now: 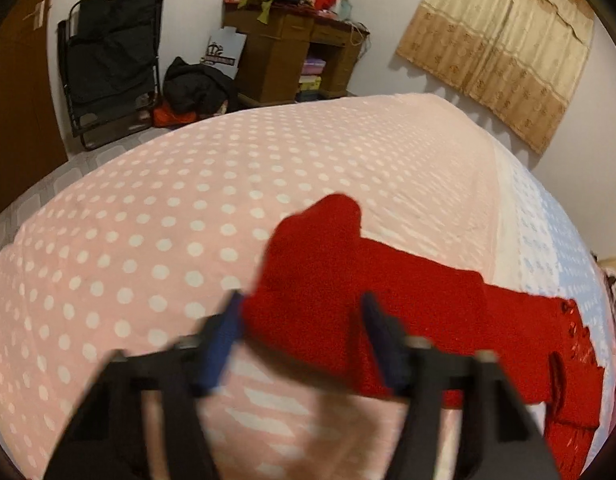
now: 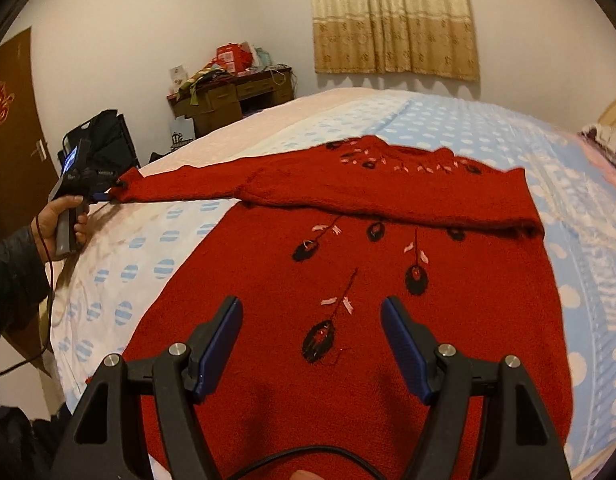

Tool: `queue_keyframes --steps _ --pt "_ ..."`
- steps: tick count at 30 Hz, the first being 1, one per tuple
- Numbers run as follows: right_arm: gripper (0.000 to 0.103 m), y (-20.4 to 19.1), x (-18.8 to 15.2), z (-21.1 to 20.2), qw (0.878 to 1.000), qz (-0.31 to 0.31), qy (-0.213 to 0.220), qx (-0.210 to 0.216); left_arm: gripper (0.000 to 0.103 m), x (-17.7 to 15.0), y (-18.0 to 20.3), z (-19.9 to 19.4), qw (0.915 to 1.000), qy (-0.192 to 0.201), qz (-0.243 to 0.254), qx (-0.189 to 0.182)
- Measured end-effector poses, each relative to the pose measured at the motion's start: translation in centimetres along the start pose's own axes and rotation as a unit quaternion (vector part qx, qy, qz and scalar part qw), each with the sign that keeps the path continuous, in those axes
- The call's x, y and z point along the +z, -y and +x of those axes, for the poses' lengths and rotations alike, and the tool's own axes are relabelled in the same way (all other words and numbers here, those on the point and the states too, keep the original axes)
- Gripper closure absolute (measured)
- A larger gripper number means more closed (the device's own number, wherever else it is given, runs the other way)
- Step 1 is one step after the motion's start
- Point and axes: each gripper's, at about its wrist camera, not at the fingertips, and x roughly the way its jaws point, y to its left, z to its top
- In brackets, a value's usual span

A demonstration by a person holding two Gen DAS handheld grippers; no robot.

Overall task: Fold small clothes
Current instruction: 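Grasp the cuff of the other red sleeve with the left tool, then lift and fold the sleeve across the body with the left tool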

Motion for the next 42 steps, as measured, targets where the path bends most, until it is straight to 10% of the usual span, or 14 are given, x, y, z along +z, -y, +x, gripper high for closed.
queue_keyframes --steps 16,42 --pt "0.031 4.1 0.1 -2.8 0.997 0.075 0.033 -0.002 0.087 2.6 7.5 -3.8 0.9948 0.012 0.046 -0.090" --pt "0.031 13.6 -1.0 -7.1 0.968 0.236 0.082 -0.036 0.087 -1.5 31.1 -11.2 0.9464 0.013 0.179 -0.269"
